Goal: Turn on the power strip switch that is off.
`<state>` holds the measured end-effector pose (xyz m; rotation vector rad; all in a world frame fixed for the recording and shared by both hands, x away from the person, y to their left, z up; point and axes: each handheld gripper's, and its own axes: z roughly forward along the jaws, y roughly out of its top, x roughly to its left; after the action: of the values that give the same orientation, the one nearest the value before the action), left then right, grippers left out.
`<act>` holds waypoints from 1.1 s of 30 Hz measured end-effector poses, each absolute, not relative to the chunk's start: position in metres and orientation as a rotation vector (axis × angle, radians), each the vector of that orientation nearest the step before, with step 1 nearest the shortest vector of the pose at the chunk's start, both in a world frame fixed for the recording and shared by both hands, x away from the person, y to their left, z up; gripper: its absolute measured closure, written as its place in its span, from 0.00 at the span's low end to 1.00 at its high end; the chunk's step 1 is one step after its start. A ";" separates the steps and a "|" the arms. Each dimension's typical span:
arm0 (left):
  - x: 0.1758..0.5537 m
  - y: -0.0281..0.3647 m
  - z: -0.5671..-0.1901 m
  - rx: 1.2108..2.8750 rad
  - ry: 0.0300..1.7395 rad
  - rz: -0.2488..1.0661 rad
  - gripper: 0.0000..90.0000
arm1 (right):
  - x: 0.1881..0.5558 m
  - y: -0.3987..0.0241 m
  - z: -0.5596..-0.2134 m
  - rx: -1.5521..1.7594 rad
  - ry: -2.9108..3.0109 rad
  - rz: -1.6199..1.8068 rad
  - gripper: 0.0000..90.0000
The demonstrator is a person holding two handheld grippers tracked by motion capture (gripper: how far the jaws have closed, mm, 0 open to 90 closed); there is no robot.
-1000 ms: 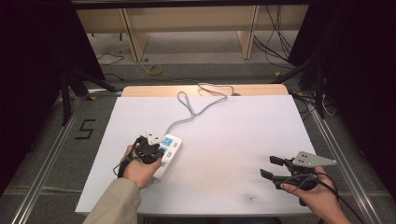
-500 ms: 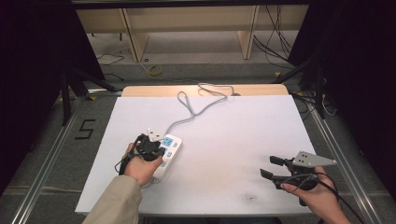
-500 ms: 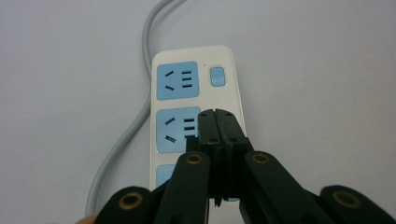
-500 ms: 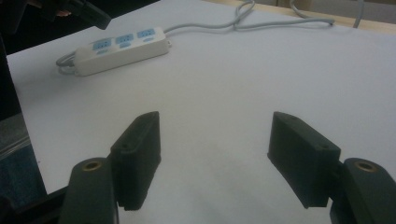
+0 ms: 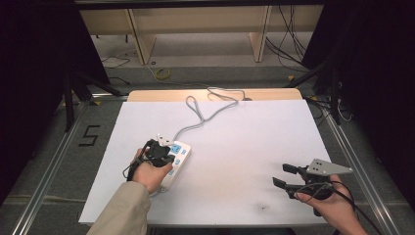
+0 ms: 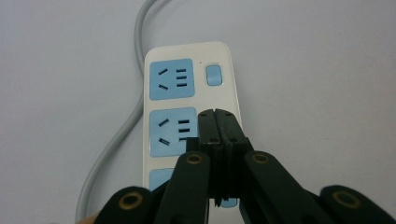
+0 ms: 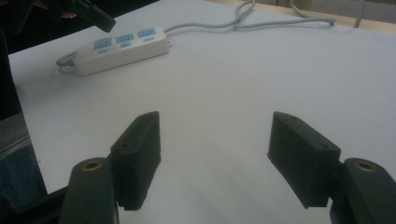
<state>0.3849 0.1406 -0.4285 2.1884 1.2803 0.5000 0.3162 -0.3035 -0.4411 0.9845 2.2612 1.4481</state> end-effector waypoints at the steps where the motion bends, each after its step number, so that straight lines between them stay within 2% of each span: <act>1: 0.386 0.140 -0.429 2.192 1.279 0.500 1.00 | 0.316 -0.303 -0.441 0.985 2.262 1.446 0.38; 33: 0.398 0.129 -0.434 2.232 1.285 0.462 1.00 | 0.316 -0.304 -0.441 0.984 2.267 1.439 0.38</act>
<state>0.3983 0.1290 -0.4337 2.2315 1.2852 0.4621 0.3161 -0.3038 -0.4414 0.9842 2.2674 1.4391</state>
